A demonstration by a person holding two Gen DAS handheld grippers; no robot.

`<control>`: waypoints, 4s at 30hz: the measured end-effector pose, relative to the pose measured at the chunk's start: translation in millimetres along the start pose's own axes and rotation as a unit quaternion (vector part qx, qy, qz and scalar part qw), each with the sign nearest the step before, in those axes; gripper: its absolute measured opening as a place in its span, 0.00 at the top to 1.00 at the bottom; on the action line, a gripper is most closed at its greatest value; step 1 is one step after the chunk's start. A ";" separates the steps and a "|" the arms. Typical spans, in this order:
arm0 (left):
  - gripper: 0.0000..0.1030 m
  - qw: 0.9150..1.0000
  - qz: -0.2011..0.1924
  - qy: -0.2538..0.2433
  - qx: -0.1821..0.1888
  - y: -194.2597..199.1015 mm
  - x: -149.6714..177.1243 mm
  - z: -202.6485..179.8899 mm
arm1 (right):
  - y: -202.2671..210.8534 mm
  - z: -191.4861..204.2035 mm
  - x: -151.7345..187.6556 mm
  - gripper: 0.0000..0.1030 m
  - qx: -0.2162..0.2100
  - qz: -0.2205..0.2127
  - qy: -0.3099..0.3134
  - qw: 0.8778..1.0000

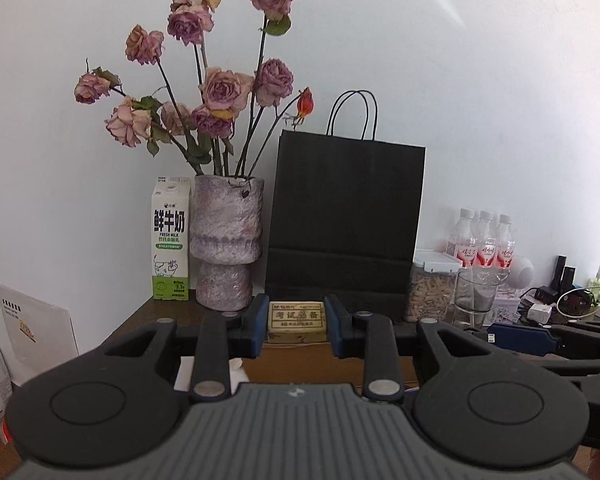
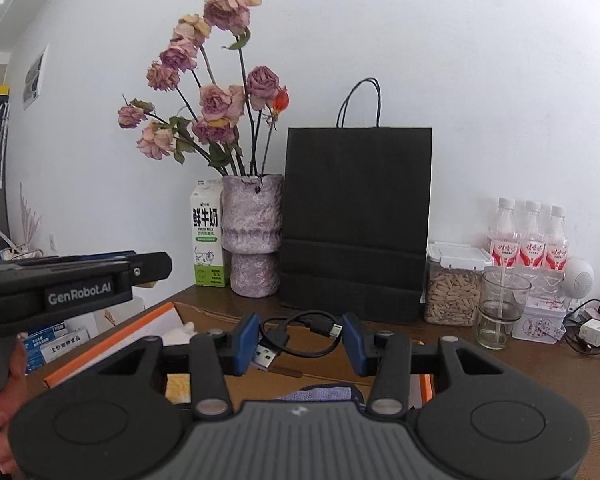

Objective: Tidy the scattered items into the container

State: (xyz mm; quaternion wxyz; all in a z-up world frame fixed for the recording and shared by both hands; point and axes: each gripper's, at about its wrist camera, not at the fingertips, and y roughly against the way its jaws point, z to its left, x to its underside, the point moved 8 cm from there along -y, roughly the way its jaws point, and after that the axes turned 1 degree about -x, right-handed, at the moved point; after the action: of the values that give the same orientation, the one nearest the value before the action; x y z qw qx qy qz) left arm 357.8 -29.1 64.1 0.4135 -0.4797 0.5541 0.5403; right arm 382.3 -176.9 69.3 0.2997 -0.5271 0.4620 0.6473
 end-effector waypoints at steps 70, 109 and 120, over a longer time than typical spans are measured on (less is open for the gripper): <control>0.00 0.996 0.089 0.006 -0.014 238.8 101.8 14.5 | 222.9 73.8 104.4 0.00 0.036 0.059 -0.009 0.998; 0.00 0.992 0.122 -0.023 -0.029 249.3 122.5 15.2 | 242.1 80.6 137.5 0.00 0.042 0.096 -0.038 0.994; 0.00 0.991 0.128 -0.022 -0.029 248.1 124.7 15.2 | 242.0 80.2 139.0 0.00 0.043 0.097 -0.038 0.994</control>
State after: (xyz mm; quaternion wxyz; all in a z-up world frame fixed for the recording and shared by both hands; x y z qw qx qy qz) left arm 89.5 -35.5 -8.7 0.3387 -0.4046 0.5861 0.6148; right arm 101.3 -212.6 5.7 0.2753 -0.4410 0.5266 0.6726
